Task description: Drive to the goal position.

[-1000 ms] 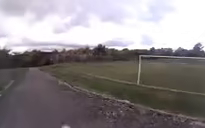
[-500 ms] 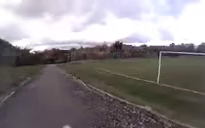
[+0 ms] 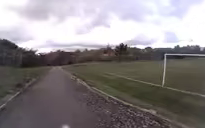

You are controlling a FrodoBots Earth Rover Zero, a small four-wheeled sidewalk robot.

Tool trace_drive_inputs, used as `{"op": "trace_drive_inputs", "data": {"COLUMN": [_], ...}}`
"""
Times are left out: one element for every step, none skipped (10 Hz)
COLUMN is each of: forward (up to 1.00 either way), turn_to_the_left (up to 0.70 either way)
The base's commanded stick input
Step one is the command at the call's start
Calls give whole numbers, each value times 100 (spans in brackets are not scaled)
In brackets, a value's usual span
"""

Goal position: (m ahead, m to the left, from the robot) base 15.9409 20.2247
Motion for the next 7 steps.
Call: {"op": "trace_drive_inputs", "data": {"forward": [0,0,0,0,0,0,0], "turn_to_the_left": [70,70,70,70,70,70,70]}}
